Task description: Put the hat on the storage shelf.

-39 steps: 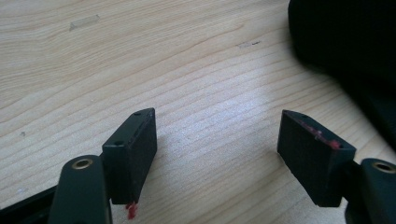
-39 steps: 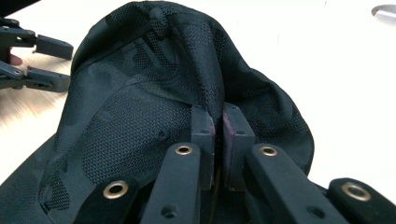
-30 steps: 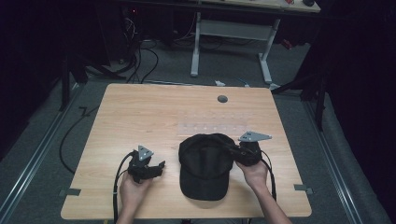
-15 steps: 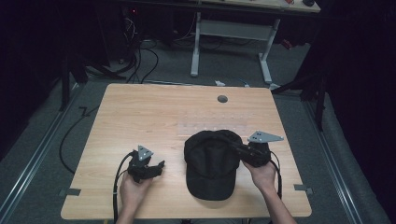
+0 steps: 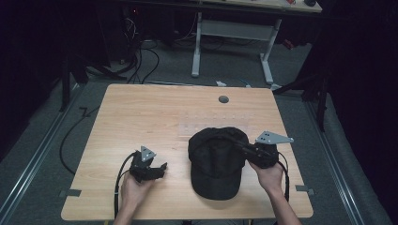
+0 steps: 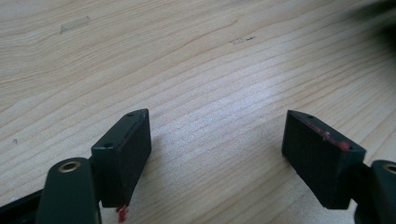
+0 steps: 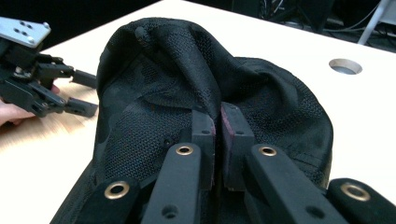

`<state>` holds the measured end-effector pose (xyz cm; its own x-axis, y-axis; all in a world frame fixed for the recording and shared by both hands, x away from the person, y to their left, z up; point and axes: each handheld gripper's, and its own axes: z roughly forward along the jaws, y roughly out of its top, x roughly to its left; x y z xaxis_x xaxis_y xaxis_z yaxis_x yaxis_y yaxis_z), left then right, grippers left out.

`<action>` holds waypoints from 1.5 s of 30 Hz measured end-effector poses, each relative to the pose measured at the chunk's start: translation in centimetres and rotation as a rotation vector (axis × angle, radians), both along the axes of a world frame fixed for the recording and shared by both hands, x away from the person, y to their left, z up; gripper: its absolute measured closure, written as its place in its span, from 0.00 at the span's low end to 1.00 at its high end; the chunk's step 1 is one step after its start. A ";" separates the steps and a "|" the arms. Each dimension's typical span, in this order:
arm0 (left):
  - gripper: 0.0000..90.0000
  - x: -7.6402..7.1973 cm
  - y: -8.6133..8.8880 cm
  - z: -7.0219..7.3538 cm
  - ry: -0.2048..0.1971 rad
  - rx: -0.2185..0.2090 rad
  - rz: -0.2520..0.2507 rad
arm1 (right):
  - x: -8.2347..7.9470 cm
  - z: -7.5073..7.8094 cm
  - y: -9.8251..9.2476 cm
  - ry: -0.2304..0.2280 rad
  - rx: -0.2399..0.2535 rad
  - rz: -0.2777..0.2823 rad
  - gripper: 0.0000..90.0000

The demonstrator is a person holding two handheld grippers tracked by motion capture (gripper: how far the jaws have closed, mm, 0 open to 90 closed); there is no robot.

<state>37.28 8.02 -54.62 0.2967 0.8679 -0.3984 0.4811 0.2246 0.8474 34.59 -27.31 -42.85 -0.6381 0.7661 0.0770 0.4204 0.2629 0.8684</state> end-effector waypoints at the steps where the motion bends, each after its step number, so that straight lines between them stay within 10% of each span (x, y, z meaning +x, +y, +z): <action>1: 0.27 -0.1 0.0 0.1 0.009 0.000 -0.013 | -0.1 0.1 -0.1 -0.003 0.008 0.003 0.95; 7: 0.29 -1.3 -0.5 0.6 0.027 -0.008 -0.091 | -0.1 0.3 -0.3 -0.008 0.019 0.006 0.95; 21: 0.26 -3.4 -2.4 4.8 0.081 -0.215 -0.325 | -0.4 0.6 -0.2 -0.036 0.046 0.032 0.95; 45: 0.23 -4.1 -5.9 6.8 0.158 -0.252 -0.533 | -0.9 1.5 0.2 -0.086 0.109 0.115 0.95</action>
<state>33.22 2.16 -47.86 0.5848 0.4892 -0.6470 0.6983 0.1023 0.7085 33.71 -27.07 -41.32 -0.7288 0.6778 0.0971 0.3161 0.2073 0.9258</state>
